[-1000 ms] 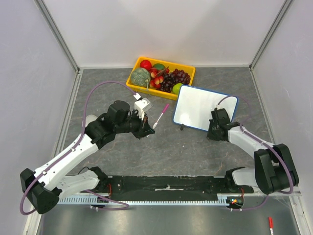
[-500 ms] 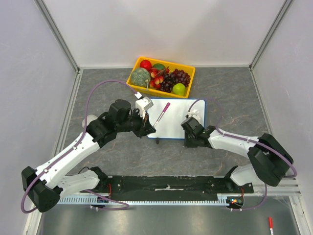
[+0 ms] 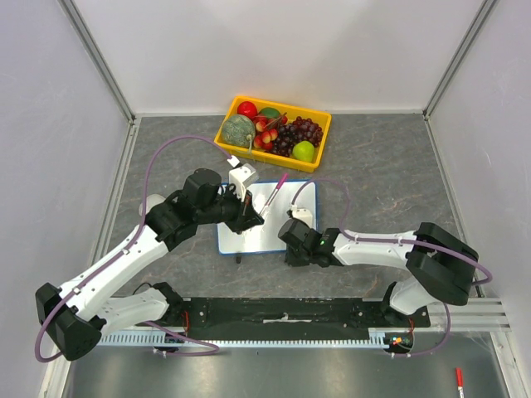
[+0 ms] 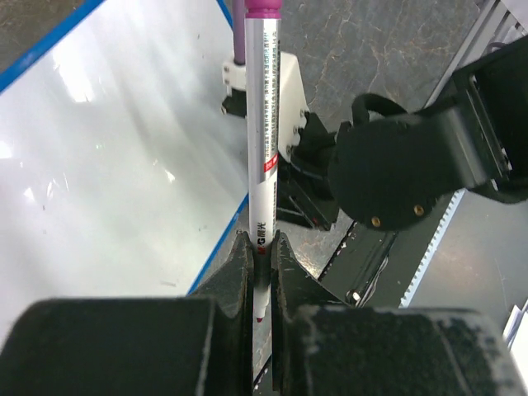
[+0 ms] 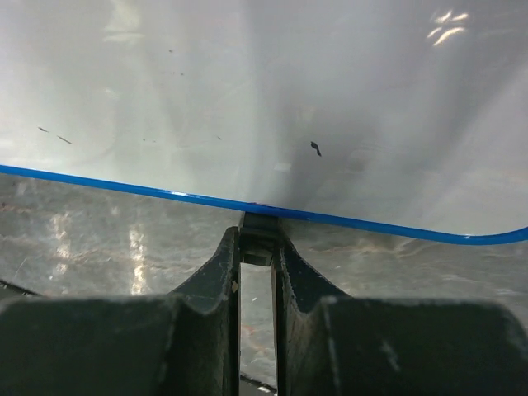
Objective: Write a sentence on the whiteboard
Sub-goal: Move the whiteboard stand to the center of the board, then pass from the left arm to the right
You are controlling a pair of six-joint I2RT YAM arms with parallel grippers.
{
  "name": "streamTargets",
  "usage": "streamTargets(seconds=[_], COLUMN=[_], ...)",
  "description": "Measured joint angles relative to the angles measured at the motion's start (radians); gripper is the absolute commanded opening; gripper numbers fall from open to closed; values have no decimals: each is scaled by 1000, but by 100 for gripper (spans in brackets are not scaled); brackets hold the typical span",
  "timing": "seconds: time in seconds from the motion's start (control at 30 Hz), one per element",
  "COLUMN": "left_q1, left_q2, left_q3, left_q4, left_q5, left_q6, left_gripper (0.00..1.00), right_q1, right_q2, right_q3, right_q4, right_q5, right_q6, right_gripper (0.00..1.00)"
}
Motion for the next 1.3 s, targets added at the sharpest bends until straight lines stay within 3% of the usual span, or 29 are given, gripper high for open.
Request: streamTargets(seconds=[0.13,0.17,0.27,0.5,0.63,0.7,0.93,1.1,1.3], left_q1=[0,0,0,0,0,0,0,0,0], left_q2=[-3,-4,-7,-14,-29,-40,-84,-119,-148], left_q3=[0,0,0,0,0,0,1,17,26], left_q4=[0,-1,-2,-6,-7,-7,-26,-37,-22], left_q5=[0,-1,-3,-10,-16,-17,-17,12,157], left_q6=[0,0,0,-1,-2,-4,-20,-34,-39], left_gripper=[2,2,2,2,2,2,2,2,2], right_q1=[46,49,49,52,58,66,78,76,29], right_q2=[3,2,0,-9,-39,-80,-341,-517,-570], right_q3=[-1,-1,-1,32,47,60,139,150,151], right_q4=[12,12,7,-83,-135,-159,-168,-85,37], right_q5=[-4,-4,0,8,11,13,24,6,-72], right_q6=[34,37,42,26,3,-15,-99,-170,-240], right_gripper=[7,18,38,63,90,98,98,98,98])
